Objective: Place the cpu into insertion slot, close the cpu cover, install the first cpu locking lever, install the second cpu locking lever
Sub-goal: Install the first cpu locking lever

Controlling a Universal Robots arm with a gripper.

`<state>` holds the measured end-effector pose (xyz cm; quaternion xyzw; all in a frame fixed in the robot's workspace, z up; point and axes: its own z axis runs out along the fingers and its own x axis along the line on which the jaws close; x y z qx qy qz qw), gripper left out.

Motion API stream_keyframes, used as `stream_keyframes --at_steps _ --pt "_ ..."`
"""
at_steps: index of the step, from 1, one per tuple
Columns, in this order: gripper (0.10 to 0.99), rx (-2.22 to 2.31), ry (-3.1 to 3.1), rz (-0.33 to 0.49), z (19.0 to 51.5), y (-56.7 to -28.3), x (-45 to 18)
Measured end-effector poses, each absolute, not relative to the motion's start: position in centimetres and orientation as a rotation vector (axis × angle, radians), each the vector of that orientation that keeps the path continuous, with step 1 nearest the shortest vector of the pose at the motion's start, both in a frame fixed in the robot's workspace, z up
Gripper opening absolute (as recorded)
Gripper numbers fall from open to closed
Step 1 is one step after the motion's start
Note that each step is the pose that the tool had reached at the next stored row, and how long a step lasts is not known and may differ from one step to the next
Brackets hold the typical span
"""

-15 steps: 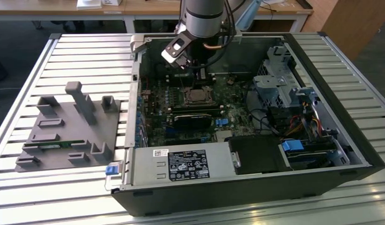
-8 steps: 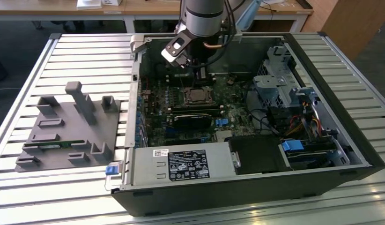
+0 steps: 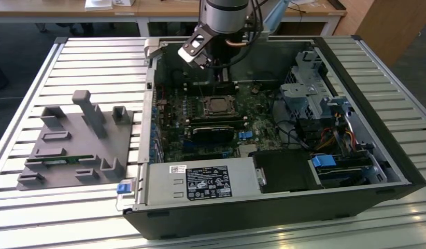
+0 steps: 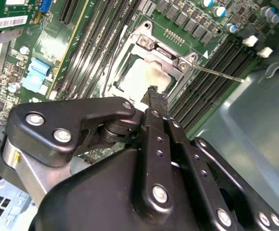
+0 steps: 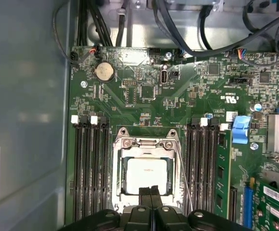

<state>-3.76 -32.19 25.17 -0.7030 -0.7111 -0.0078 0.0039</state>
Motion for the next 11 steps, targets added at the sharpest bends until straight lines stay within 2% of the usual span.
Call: stream_keyframes --at_steps 11 --pt "0.106 -2.158 -2.272 -0.025 26.4 -32.2 -3.8"
